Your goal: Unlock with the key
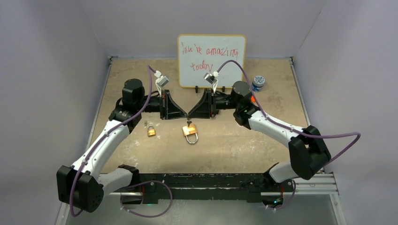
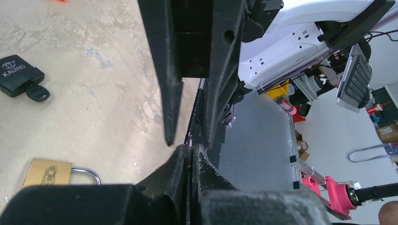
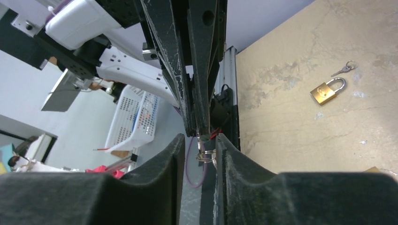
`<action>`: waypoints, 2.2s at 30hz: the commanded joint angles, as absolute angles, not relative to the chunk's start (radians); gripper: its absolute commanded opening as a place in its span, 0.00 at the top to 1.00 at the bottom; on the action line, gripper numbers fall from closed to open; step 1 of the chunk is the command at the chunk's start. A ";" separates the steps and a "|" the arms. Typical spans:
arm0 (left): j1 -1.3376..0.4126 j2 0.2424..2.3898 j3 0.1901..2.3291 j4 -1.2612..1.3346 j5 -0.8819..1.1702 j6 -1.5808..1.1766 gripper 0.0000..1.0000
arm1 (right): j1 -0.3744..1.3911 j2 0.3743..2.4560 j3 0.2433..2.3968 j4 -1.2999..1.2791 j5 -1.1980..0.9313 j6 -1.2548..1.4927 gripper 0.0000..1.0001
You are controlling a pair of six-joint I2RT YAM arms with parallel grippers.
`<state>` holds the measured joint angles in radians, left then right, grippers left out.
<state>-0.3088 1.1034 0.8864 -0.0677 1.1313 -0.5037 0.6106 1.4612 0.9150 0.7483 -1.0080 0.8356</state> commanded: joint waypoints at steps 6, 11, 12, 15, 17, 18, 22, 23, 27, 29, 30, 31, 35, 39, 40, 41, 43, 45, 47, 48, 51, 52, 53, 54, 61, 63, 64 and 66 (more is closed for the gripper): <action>-0.310 1.106 0.922 -0.015 1.144 -0.501 1.00 | 0.621 1.474 0.966 0.729 -1.062 0.788 0.85; -0.310 1.112 0.924 0.025 1.142 -0.510 1.00 | 0.620 1.481 0.964 0.732 -1.077 0.788 0.92; -0.309 1.113 0.925 0.026 1.143 -0.510 1.00 | 0.621 1.483 0.966 0.732 -1.079 0.790 0.97; -0.310 1.124 0.926 0.031 1.133 -0.532 1.00 | 0.622 1.486 0.969 0.737 -1.082 0.793 1.00; -0.309 1.140 0.930 0.036 1.127 -0.556 0.88 | 0.620 1.484 0.965 0.743 -1.066 0.794 1.00; -0.309 1.146 0.933 0.032 1.119 -0.560 0.80 | 0.621 1.482 0.960 0.736 -1.050 0.790 1.00; -0.308 1.141 0.929 -0.058 0.964 -0.511 0.54 | 0.618 1.465 0.896 0.729 -0.947 0.762 1.00; -0.308 1.139 0.921 -0.096 0.896 -0.490 0.51 | 0.615 1.460 0.870 0.732 -0.913 0.752 1.00; -0.307 1.164 0.925 -0.267 0.565 -0.474 0.42 | 0.590 1.447 0.769 0.764 -0.825 0.738 1.00; -0.305 1.181 0.922 -0.317 0.441 -0.518 0.39 | 0.577 1.432 0.735 0.744 -0.793 0.721 1.00; -0.305 1.190 0.921 -0.329 0.416 -0.534 0.38 | 0.573 1.421 0.721 0.724 -0.781 0.702 1.00; -0.305 1.204 0.921 -0.337 0.402 -0.550 0.37 | 0.572 1.409 0.708 0.707 -0.768 0.685 1.00; -0.308 1.282 0.942 -0.408 0.337 -0.582 0.35 | 0.573 1.358 0.664 0.633 -0.725 0.631 1.00; -0.337 1.318 0.896 -0.370 0.305 -0.679 0.31 | 0.572 1.310 0.602 0.627 -0.697 0.632 1.00; -0.358 1.327 0.887 -0.354 0.296 -0.704 0.31 | 0.572 1.300 0.589 0.626 -0.691 0.633 1.00; -0.379 1.345 0.885 -0.346 0.280 -0.728 0.30 | 0.572 1.289 0.574 0.623 -0.683 0.635 1.00; -0.448 1.389 0.905 -0.365 0.211 -0.776 0.30 | 0.572 1.268 0.551 0.612 -0.663 0.637 1.00; -0.509 1.449 0.936 -0.384 0.160 -0.811 0.29 | 0.572 1.251 0.530 0.592 -0.633 0.629 1.00; -0.557 1.523 0.981 -0.434 0.106 -0.848 0.29 | 0.569 1.236 0.513 0.559 -0.605 0.618 1.00; -0.575 1.559 1.006 -0.474 0.079 -0.871 0.29 | 0.567 1.228 0.499 0.547 -0.587 0.613 1.00; -0.600 1.655 1.065 -0.541 0.064 -0.894 0.29 | 0.555 1.202 0.469 0.529 -0.563 0.611 1.00; -0.604 1.674 1.075 -0.542 0.078 -0.896 0.30 | 0.550 1.197 0.463 0.518 -0.559 0.608 1.00; -0.608 1.687 1.081 -0.534 0.094 -0.901 0.30 | 0.545 1.191 0.458 0.506 -0.553 0.603 1.00; -0.611 1.692 1.080 -0.517 0.117 -0.906 0.31 | 0.539 1.187 0.455 0.494 -0.550 0.598 1.00; -0.611 1.693 1.033 -0.473 0.209 -0.969 0.46 | 0.514 1.175 0.455 0.451 -0.548 0.568 1.00; -0.611 1.683 1.065 -0.575 0.110 -0.977 0.47 | 0.510 1.175 0.456 0.443 -0.553 0.562 1.00; -0.611 1.670 1.076 -0.615 0.033 -0.983 0.46 | 0.509 1.175 0.455 0.443 -0.556 0.561 1.00; -0.611 1.635 1.081 -0.627 0.003 -0.979 0.42 | 0.508 1.175 0.451 0.443 -0.557 0.562 1.00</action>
